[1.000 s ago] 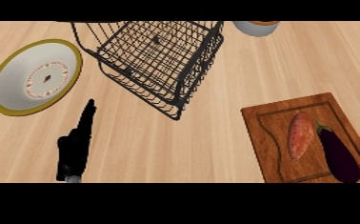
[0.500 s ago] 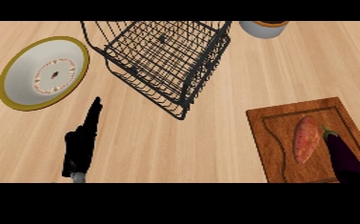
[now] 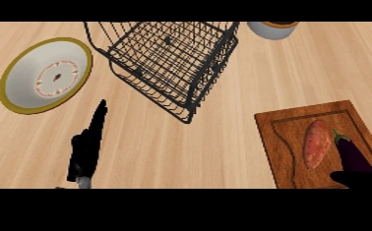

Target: Pick the sweet potato from the cutting board and place it in the tiered basket

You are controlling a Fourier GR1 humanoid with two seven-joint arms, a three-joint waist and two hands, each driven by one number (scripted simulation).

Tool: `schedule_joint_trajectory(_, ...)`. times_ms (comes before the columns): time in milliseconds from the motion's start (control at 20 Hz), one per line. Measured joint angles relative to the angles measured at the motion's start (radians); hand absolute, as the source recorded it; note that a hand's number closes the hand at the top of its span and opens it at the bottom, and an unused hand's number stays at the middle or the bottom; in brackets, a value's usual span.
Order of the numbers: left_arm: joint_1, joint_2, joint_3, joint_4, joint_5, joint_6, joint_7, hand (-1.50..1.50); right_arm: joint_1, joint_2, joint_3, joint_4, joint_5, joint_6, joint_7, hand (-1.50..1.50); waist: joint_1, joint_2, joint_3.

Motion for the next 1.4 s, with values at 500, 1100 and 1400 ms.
schedule_joint_trajectory(500,0.005,-0.012,0.015,0.010,0.003,-0.009,-0.009,0.00,-0.200,0.152,0.023,0.174,0.048,0.105,-0.004,-1.50,-0.015,-0.007,0.001)
schedule_joint_trajectory(1100,0.041,0.006,0.032,-0.025,0.003,-0.014,0.016,0.00,-0.311,0.283,-0.043,0.347,0.061,0.248,-0.010,-1.50,-0.031,-0.011,0.002)
schedule_joint_trajectory(1400,0.033,-0.009,0.037,-0.012,-0.002,-0.011,0.012,0.00,-0.351,0.353,-0.072,0.390,0.095,0.299,-0.008,-1.50,-0.042,-0.013,0.002)
